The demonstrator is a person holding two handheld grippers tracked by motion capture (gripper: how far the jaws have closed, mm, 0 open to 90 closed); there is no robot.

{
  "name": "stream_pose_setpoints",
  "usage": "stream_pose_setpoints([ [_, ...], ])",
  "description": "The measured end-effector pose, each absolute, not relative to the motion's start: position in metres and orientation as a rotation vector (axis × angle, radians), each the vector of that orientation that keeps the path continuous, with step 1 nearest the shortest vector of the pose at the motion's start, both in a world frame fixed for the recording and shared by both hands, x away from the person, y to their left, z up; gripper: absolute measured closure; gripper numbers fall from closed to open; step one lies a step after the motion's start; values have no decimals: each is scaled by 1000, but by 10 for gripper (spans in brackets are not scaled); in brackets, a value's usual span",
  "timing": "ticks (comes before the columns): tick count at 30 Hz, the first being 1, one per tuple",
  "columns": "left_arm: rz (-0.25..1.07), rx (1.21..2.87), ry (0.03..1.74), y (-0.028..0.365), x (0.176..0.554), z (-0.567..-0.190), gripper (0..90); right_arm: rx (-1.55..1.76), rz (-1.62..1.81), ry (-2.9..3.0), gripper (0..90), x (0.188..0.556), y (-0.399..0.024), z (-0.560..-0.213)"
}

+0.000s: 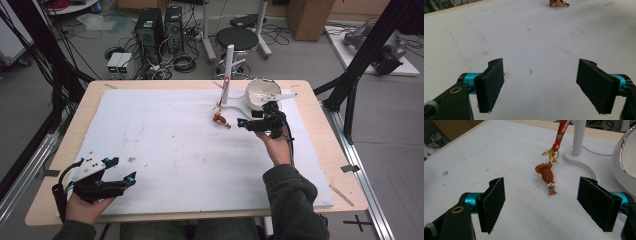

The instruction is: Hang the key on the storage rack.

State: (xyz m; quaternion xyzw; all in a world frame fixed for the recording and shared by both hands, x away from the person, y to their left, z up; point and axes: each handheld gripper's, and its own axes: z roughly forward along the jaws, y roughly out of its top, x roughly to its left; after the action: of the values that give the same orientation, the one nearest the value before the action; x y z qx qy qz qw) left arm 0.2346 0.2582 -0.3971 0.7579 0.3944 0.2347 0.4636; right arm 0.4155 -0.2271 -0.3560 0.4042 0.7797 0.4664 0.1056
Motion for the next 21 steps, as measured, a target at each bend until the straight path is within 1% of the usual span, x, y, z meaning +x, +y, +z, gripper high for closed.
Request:
stream_pose_setpoints([
  [11, 579, 1862, 975, 261, 234, -397, 227, 1143, 1383, 2308, 183, 406, -225, -353],
  [21, 580, 1863, 976, 260, 234, -397, 227, 1142, 1384, 2309, 153, 398, -231, -357],
])
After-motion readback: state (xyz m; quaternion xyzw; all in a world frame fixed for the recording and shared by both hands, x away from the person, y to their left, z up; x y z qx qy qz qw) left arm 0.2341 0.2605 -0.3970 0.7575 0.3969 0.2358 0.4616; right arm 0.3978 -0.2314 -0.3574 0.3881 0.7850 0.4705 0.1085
